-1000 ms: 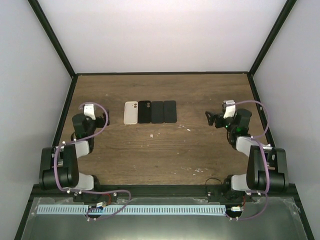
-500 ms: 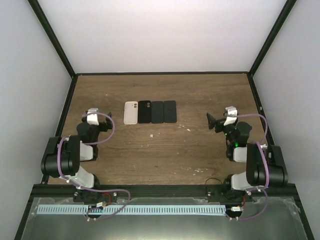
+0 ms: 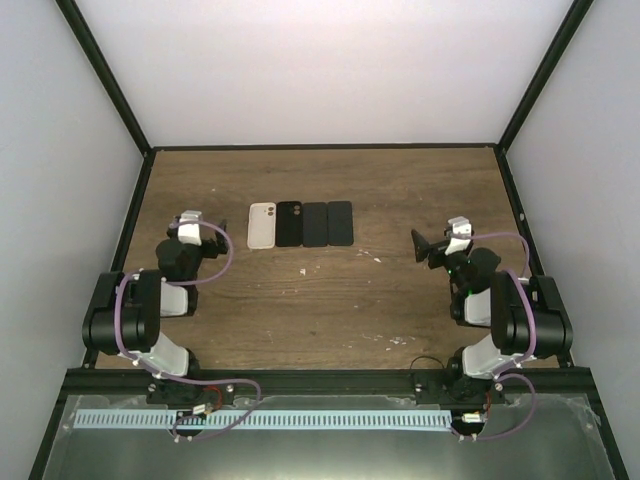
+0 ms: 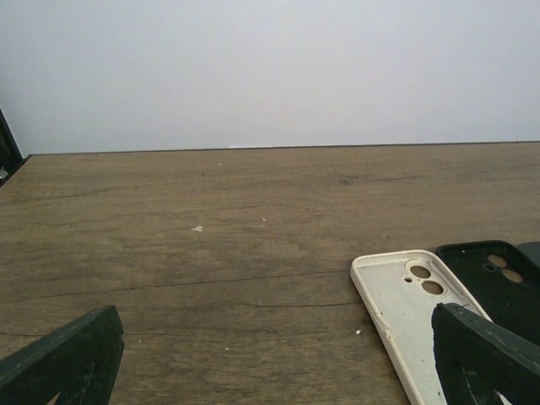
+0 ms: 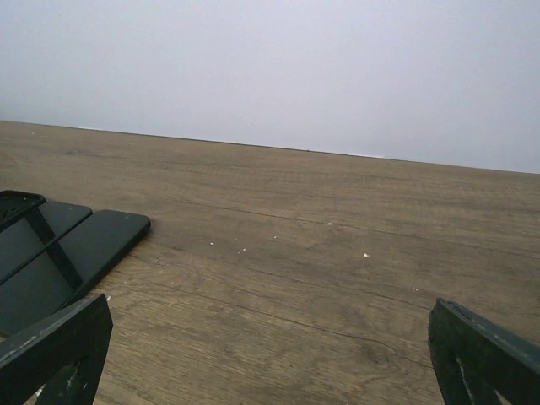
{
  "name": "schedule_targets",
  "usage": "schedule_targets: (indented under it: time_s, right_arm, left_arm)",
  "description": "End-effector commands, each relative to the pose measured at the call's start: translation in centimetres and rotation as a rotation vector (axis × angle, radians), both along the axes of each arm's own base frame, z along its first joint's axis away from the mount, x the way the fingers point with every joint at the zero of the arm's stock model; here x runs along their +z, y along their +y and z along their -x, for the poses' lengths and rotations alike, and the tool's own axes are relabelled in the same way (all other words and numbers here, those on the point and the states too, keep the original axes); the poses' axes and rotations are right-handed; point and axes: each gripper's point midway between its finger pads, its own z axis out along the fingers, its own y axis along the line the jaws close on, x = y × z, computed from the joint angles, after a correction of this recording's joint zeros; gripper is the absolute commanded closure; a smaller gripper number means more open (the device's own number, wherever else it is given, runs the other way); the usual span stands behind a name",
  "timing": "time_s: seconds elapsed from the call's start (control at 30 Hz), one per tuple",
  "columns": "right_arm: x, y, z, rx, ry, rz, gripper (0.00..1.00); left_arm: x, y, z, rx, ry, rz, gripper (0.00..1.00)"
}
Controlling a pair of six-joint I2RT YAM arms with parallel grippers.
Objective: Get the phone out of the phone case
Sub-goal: Reset both arms
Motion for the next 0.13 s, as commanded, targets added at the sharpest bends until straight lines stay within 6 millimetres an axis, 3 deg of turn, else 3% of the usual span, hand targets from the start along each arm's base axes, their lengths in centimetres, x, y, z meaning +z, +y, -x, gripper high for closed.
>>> schedule_targets:
  time_s: [0.0,0.1]
  right_arm:
    - [1.90,-0.12,-0.56,-0.008,-0.076,0.025,0.00]
    - [1.86,-0.08,-0.57,-0.007,-0.072,0.024,0.00]
  left_arm:
    - [0.87,-0.16,-0.35,-0.008,-0.032,-0.014,0.00]
    - [0.75,-0.27,-0.43,-0.010,-0.026,-0.020,0.00]
